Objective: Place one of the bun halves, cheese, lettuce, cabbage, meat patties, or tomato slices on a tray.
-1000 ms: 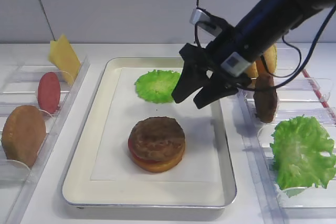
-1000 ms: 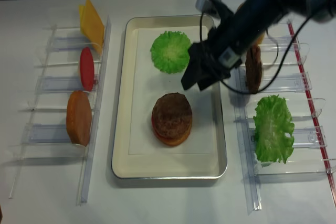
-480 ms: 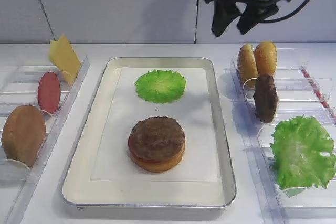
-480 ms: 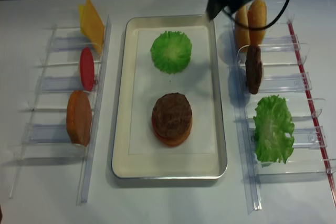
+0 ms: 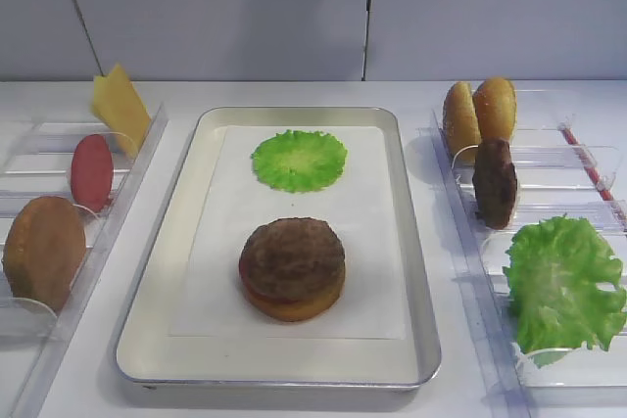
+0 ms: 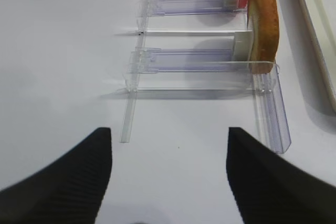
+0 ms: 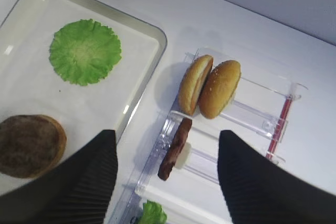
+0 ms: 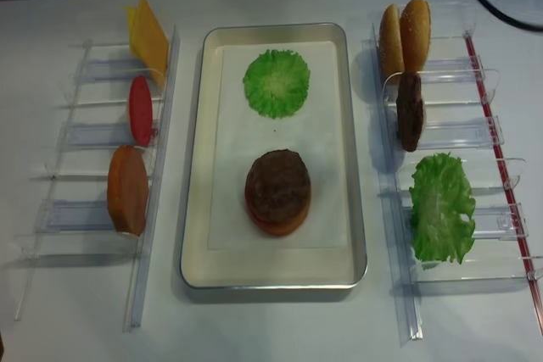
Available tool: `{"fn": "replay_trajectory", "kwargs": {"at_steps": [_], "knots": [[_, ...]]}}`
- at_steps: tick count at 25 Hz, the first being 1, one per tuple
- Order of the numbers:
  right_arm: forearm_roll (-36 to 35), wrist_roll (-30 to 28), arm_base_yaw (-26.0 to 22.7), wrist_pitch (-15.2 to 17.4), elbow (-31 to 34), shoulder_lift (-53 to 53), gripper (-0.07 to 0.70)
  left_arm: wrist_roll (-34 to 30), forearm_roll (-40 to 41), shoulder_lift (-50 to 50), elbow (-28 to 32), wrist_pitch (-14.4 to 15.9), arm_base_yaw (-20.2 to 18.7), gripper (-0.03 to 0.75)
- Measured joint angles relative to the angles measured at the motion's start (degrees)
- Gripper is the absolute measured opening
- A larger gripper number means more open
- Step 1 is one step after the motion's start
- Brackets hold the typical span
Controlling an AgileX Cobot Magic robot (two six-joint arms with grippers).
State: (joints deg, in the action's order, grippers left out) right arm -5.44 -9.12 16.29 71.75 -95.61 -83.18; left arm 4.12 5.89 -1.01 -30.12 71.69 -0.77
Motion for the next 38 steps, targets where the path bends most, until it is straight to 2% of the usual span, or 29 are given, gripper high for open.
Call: {"fn": "replay_trajectory", "kwargs": {"at_steps": [11,17,23,26,30,33,38], "knots": [[0.0,-1.5,0.0,0.5,28.7,32.8,0.432,0.0,0.0,0.0,0.0,0.0,0.0,0.475],[-0.2,-0.9,0.0,-4.8,43.2,51.4,0.428,0.0,0.0,0.0,0.0,0.0,0.0,0.475],[-0.4,1.8,0.0,-5.8,56.7,66.0,0.421,0.0,0.0,0.0,0.0,-0.3,0.0,0.475],[-0.3,2.8,0.0,-6.0,62.6,71.8,0.421,-0.1,0.0,0.0,1.3,-2.4,0.0,0.475],[1.5,4.5,0.0,-6.4,67.7,79.8,0.420,-0.2,0.0,0.0,1.9,-3.2,0.0,0.475],[2.7,5.1,0.0,-6.6,68.3,83.7,0.420,-0.2,0.0,0.0,1.9,-3.2,0.0,0.475],[3.4,5.7,0.0,-6.8,68.3,84.1,0.420,-0.3,0.0,0.0,1.9,-3.5,0.0,0.475]]}}
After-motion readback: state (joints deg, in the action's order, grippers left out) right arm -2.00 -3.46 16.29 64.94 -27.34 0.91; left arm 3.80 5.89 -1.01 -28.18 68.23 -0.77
